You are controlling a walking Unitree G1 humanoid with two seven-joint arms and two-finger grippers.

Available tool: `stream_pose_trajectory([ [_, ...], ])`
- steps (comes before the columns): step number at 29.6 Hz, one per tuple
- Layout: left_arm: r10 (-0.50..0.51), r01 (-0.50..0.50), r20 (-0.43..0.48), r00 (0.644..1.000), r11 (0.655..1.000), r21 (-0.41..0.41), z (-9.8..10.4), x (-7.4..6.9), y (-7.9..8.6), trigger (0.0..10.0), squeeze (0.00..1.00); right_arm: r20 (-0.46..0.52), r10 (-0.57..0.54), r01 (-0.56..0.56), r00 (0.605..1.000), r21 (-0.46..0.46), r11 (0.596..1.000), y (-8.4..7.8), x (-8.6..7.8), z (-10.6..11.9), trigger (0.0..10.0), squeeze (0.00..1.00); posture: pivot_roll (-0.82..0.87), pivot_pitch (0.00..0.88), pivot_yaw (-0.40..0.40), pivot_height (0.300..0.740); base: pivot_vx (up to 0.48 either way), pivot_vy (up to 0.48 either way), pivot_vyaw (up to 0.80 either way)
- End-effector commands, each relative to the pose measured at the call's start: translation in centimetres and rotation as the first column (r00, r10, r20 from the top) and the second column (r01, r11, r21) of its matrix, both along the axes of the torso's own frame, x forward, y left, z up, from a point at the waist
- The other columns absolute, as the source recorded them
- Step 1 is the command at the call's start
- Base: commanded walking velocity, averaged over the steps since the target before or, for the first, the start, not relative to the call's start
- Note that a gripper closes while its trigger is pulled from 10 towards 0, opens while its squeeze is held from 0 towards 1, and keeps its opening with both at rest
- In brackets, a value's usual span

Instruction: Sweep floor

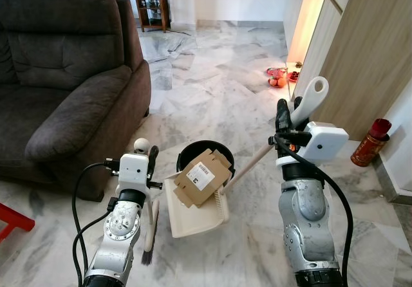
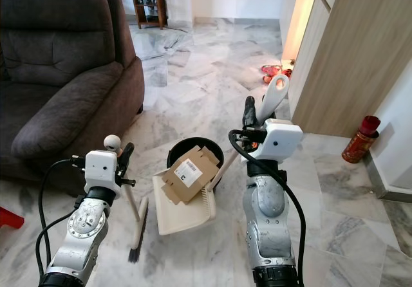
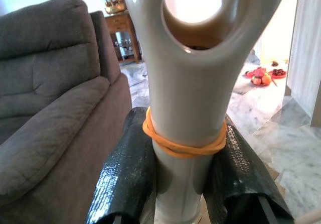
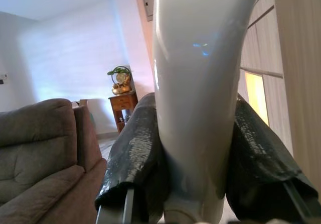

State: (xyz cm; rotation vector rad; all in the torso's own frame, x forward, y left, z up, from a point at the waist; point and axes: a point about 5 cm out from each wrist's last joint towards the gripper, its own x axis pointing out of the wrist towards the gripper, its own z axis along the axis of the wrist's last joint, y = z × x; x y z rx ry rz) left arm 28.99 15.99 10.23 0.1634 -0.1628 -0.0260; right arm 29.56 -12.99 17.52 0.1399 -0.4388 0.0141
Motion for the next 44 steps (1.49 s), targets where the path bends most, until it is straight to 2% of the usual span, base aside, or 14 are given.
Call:
stream_pose_trajectory([
  [1,0.025,-0.026,0.043,0.999,0.999,0.022,0.9,-0.1,1.0,10.0,0.0,0.086,-0.003,0.002,0.996,0.012,1.0,0.1,0.0,2.0,10.0,0.0,0.05,0.0,0.057,0.74,0.0,0.0,0.0],
  [9,0.022,-0.024,0.053,0.998,0.999,0.032,1.2,-0.4,1.4,10.0,0.0,0.074,-0.008,0.007,0.997,0.01,1.0,0.2,0.1,1.8,10.0,0.0,0.04,0.0,0.059,0.74,0.0,0.0,0.0],
  [13,0.035,-0.038,0.045,0.998,0.998,0.056,1.0,-1.2,2.5,10.0,0.0,0.068,-0.013,0.012,0.998,0.008,1.0,0.0,0.1,1.7,10.0,0.0,0.05,0.0,0.059,0.74,0.0,0.0,0.0],
  [18,0.053,-0.056,0.048,0.997,0.997,0.061,1.1,-1.6,2.9,10.0,0.0,0.064,-0.015,0.015,0.998,0.007,1.0,-0.1,0.2,1.7,10.0,0.0,0.06,0.0,0.053,0.74,0.0,0.0,0.0],
  [44,0.07,-0.073,0.059,0.996,0.996,0.044,1.4,-1.6,2.5,10.0,0.0,0.047,0.002,-0.002,0.999,-0.009,1.0,0.3,0.4,1.6,10.0,0.0,0.06,0.0,0.053,0.74,0.273,0.0,0.0],
])
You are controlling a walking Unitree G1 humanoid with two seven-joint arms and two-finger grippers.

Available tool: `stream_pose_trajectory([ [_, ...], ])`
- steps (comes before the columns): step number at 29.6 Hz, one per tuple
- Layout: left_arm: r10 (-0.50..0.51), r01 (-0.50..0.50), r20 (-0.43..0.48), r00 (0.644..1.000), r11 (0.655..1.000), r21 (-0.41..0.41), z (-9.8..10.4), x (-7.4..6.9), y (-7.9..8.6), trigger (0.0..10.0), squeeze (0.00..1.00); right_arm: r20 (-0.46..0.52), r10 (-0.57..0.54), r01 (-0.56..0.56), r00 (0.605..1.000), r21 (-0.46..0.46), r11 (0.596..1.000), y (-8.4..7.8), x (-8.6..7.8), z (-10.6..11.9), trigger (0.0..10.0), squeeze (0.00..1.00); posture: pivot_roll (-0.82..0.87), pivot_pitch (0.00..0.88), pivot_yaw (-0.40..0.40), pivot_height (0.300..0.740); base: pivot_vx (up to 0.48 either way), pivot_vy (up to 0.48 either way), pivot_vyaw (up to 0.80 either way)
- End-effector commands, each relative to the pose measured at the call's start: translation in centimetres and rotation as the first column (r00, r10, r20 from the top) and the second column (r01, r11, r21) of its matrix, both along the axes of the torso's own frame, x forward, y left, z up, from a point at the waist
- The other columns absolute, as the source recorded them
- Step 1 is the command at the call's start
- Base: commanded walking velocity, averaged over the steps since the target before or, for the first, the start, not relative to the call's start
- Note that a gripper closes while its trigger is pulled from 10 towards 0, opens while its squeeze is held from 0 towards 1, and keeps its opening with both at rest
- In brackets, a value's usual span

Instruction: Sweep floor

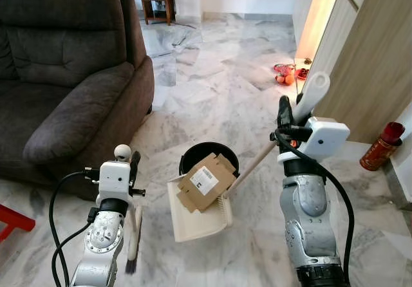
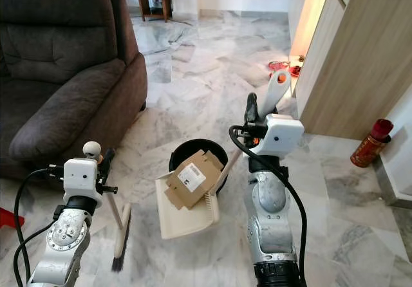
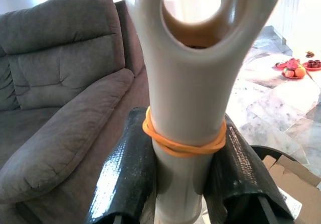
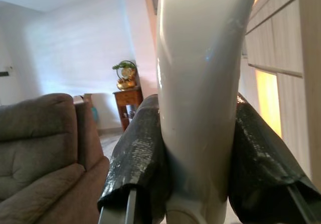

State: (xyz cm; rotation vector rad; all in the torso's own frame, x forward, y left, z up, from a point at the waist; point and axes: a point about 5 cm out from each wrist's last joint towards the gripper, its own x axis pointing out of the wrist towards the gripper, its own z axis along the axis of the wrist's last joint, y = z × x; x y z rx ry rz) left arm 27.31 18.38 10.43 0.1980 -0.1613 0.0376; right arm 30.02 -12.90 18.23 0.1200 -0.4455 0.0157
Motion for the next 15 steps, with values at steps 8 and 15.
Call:
stream_pose_trajectory([
  [8,0.004,-0.005,0.058,0.998,1.0,0.015,1.3,0.2,0.0,10.0,0.0,0.11,0.013,-0.017,0.994,0.035,0.999,0.3,-0.4,2.4,10.0,0.0,0.06,0.0,0.054,0.74,0.313,0.0,0.0],
  [15,0.005,-0.006,0.063,0.998,1.0,0.013,1.4,0.2,0.0,10.0,0.0,0.154,0.015,-0.021,0.988,0.041,0.999,0.4,-0.3,3.7,10.0,0.0,0.06,0.0,0.052,0.74,0.314,0.0,0.0],
])
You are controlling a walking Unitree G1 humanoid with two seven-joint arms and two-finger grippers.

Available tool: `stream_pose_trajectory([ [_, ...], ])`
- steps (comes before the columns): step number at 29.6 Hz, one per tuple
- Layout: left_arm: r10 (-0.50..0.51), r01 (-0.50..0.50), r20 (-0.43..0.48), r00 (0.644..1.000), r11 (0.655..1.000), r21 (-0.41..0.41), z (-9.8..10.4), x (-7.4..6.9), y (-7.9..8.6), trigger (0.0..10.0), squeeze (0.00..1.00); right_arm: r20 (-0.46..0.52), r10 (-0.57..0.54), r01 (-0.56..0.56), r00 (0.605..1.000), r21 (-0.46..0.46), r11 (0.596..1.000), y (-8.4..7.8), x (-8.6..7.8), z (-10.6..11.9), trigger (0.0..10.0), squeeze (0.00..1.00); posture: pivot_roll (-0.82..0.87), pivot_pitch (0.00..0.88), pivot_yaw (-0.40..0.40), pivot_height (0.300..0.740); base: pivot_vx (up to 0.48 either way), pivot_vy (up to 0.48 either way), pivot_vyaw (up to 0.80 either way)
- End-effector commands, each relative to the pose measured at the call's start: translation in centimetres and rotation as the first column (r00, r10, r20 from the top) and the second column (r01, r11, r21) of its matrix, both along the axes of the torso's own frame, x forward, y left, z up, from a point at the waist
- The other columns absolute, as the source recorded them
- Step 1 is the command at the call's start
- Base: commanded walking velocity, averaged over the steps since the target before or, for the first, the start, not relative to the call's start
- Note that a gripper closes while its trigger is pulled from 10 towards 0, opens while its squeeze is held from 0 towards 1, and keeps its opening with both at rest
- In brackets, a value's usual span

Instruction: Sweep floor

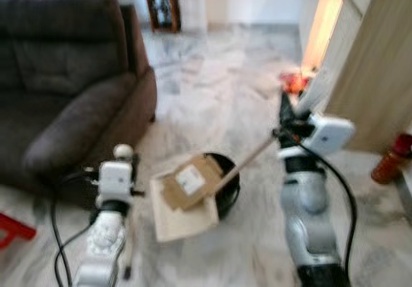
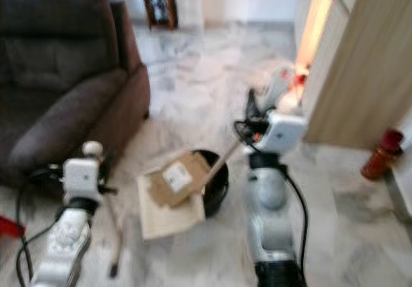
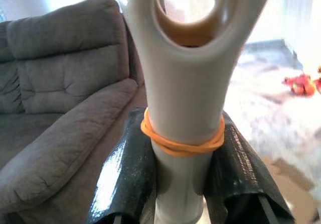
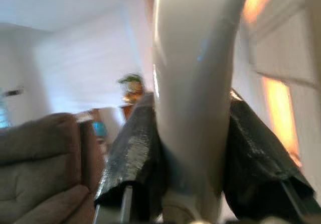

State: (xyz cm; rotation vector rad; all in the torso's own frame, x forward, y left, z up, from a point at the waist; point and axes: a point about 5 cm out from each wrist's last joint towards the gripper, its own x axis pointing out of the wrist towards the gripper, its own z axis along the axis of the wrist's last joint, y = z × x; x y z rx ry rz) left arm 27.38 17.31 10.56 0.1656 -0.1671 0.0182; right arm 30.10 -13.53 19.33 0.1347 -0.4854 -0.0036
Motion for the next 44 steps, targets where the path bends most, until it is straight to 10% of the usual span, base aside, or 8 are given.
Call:
stream_pose_trajectory([
  [1,0.027,-0.03,0.059,0.998,0.999,0.042,1.32,0.15,1.04,10.0,0.0,0.116,0.034,-0.037,0.993,0.02,0.999,1.03,-0.38,2.62,10.0,0.0,0.06,0.0,0.053,0.74,0.315,0.0,0.0],
  [44,0.022,-0.024,0.064,0.998,0.999,0.033,1.43,0.22,0.7,10.0,0.0,0.14,0.042,-0.046,0.989,0.028,0.999,1.21,-0.5,3.36,10.0,0.0,0.06,0.0,0.053,0.74,0.309,0.0,0.0],
])
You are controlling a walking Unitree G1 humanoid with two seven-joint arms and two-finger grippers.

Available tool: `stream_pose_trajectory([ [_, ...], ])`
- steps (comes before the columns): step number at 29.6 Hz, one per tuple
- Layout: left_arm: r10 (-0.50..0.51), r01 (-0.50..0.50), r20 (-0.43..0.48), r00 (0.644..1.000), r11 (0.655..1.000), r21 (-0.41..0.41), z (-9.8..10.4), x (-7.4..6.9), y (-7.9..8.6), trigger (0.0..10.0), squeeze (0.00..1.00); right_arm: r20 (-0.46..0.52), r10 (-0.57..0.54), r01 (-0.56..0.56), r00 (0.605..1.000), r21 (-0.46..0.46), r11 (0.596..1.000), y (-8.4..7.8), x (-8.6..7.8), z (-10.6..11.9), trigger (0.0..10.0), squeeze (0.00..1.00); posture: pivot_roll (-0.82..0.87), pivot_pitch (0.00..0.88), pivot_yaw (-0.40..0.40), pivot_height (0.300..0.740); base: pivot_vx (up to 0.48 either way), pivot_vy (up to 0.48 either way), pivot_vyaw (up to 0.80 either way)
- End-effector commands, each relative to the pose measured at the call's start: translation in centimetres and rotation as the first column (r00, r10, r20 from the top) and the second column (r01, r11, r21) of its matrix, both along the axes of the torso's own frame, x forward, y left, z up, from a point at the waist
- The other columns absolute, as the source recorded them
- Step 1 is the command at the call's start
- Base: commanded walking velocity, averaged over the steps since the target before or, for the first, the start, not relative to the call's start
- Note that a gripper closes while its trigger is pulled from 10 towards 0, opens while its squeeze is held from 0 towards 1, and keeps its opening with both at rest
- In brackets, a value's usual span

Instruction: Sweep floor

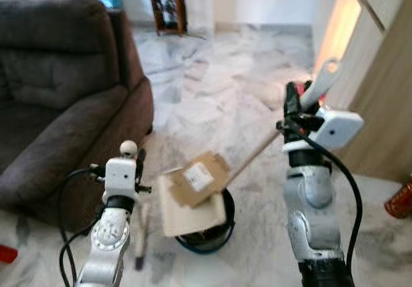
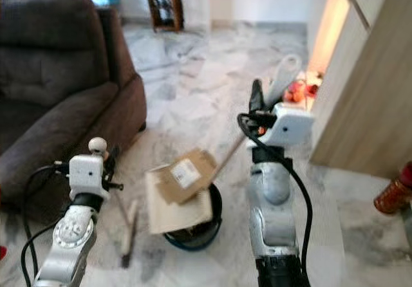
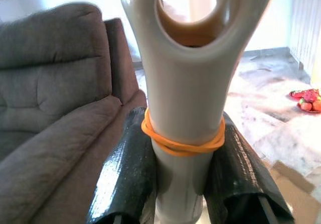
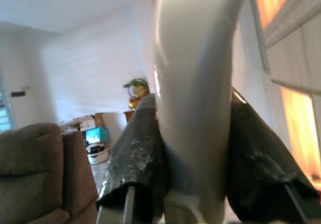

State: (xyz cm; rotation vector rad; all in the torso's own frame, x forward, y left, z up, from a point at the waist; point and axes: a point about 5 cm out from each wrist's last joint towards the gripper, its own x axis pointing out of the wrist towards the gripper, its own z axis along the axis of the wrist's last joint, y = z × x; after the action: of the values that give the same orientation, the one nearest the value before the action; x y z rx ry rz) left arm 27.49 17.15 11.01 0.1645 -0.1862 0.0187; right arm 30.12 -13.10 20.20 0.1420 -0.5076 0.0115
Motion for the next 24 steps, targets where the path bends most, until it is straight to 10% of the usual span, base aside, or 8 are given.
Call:
stream_pose_trajectory([
  [1,0.024,-0.026,0.047,0.999,0.999,0.033,1.0,0.1,0.8,10.0,0.0,0.121,0.024,-0.027,0.992,0.026,0.999,0.7,-0.5,2.6,10.0,0.0,0.06,0.0,0.052,0.74,0.247,0.0,0.0],
  [24,0.021,-0.022,0.046,0.999,0.999,0.027,0.8,0.1,0.5,10.0,0.0,0.218,0.08,-0.039,0.973,-0.185,0.982,2.7,-1.6,3.7,10.0,0.0,0.06,0.0,0.05,0.74,0.011,0.0,0.0],
])
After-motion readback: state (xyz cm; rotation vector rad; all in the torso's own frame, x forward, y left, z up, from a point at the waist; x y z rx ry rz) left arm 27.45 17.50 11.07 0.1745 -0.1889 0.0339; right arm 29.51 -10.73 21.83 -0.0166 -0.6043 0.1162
